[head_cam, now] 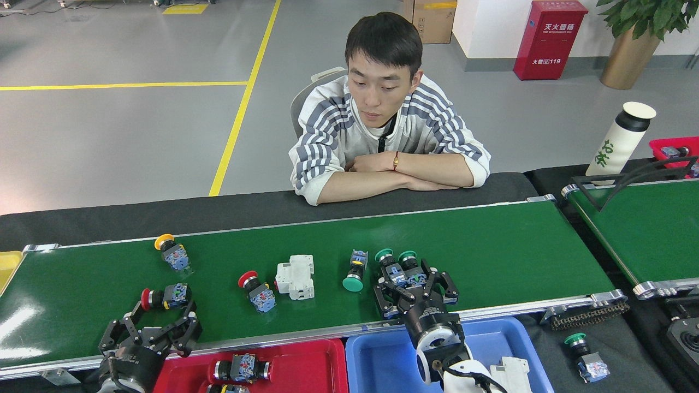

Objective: Pick switch part from conveyor to tray

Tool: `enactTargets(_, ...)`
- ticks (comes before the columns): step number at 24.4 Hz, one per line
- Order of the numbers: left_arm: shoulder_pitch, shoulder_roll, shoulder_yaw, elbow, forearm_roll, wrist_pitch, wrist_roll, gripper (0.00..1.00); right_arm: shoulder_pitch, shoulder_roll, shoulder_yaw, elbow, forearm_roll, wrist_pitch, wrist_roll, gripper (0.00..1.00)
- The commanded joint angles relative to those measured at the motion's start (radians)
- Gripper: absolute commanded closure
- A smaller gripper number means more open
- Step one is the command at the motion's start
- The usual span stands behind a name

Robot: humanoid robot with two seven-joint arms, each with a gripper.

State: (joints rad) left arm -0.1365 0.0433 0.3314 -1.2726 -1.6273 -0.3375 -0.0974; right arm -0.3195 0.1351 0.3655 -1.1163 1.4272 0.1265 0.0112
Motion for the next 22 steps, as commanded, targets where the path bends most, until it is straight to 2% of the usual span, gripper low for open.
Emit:
enactTargets(1, -0.037, 0.027, -0.005, 0.016, -0.006, 0.008, 0.011, 0.1, -0.02, 0.0, 0.001, -0.01, -0.002, -0.016, -0.002, 0.9)
enactTargets(3, -0.04, 0.073, -0.006, 0.042, -0.002, -0.001, 0.016, 0.24, -0.018, -0.002, 0.001, -0.023, -0.002, -0.031, -0.007, 0.93)
enactTargets(5, -0.04, 0.104, -0.011, 0.064, 0.012, -0.026, 0.027, 0.68, -0.006, -0.006, 0.001, -0.086, -0.002, -0.064, -0.014, 0.93)
enactTargets(7, -0.038, 0.113, -0.011, 0.065, 0.02, -0.048, 0.062, 0.87, 0.03, -0.011, 0.001, -0.168, -0.002, -0.143, -0.028, 0.93)
enactTargets(10, -0.005, 0.118, 0.005, 0.021, 0.101, -0.103, 0.067, 0.88, 0.092, -0.011, 0.009, -0.284, -0.002, -0.306, -0.03, 0.92)
enactTargets(12, 0.087, 0.156, 0.031, -0.091, 0.213, -0.213, 0.062, 0.88, 0.149, -0.012, 0.053, -0.35, -0.002, -0.468, -0.028, 0.91)
enactTargets(14, 0.198, 0.171, 0.046, -0.215, 0.296, -0.305, 0.062, 0.88, 0.183, -0.014, 0.108, -0.381, 0.001, -0.574, -0.026, 0.88)
enactTargets(15, 0.233, 0.168, 0.044, -0.26, 0.311, -0.333, 0.061, 0.88, 0.189, -0.019, 0.138, -0.381, 0.005, -0.601, -0.026, 0.81)
enactTargets(16, 0.268, 0.165, 0.043, -0.306, 0.314, -0.373, 0.061, 0.88, 0.195, -0.025, 0.185, -0.381, 0.009, -0.613, -0.026, 0.54)
enactTargets(17, 0.299, 0.161, 0.032, -0.338, 0.316, -0.403, 0.061, 0.88, 0.2, -0.029, 0.228, -0.379, 0.009, -0.613, -0.026, 0.11)
enactTargets(18, 0.327, 0.145, 0.024, -0.372, 0.308, -0.426, 0.059, 0.88, 0.206, -0.031, 0.266, -0.375, 0.009, -0.613, -0.028, 0.0)
enactTargets(22, 0.368, 0.133, -0.081, -0.447, 0.277, -0.439, 0.059, 0.88, 0.207, -0.031, 0.319, -0.352, 0.009, -0.614, -0.03, 0.0)
